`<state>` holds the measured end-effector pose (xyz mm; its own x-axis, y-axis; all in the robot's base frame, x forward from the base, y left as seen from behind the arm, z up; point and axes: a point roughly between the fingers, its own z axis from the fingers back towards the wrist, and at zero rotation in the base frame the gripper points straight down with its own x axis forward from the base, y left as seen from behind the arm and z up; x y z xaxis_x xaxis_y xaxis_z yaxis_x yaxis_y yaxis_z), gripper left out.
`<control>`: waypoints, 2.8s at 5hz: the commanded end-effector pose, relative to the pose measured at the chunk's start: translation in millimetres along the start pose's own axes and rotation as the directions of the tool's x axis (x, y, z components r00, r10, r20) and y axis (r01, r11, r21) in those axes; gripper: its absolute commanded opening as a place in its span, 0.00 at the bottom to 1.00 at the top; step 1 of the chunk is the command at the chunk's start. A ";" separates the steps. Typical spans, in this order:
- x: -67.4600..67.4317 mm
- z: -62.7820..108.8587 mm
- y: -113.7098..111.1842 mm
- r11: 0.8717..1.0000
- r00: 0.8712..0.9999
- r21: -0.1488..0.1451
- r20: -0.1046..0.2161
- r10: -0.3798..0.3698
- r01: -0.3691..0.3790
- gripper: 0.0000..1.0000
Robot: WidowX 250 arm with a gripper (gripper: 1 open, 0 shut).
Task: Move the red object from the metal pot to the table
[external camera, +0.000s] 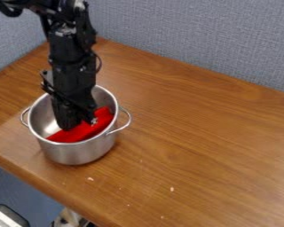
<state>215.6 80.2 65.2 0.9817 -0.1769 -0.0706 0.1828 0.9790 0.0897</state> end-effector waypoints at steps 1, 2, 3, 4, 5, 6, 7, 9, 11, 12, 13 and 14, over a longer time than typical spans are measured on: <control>12.3 26.7 3.4 1.000 0.998 0.009 0.052 0.020 -0.020 0.00; 20.1 48.1 -3.2 1.000 0.999 -0.006 0.046 0.022 -0.021 0.00; 34.2 67.2 -18.1 1.000 0.999 -0.018 0.048 0.006 -0.006 0.00; 42.9 80.6 -48.9 0.999 0.997 -0.015 0.061 -0.037 0.038 0.00; 41.6 83.0 -90.4 0.993 0.990 -0.011 0.076 -0.115 0.117 0.00; 43.3 77.8 -124.3 0.986 0.983 -0.002 0.079 -0.165 0.166 0.00; 40.4 70.3 -138.2 0.982 0.978 0.014 0.091 -0.187 0.186 0.00; 35.2 49.2 -121.6 0.973 0.970 0.065 0.092 -0.227 0.221 0.00; 31.8 28.3 -116.2 0.970 0.970 0.112 0.087 -0.227 0.217 0.00; 30.6 23.1 -111.5 0.965 0.970 0.139 0.066 -0.234 0.223 0.00; 29.8 28.0 -106.6 0.957 0.970 0.174 0.031 -0.242 0.233 0.00; 29.3 25.9 -105.8 0.945 0.964 0.204 0.024 -0.264 0.254 0.00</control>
<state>221.5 -29.8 74.4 0.9058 -0.4149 -0.0855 0.4225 0.8703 0.2532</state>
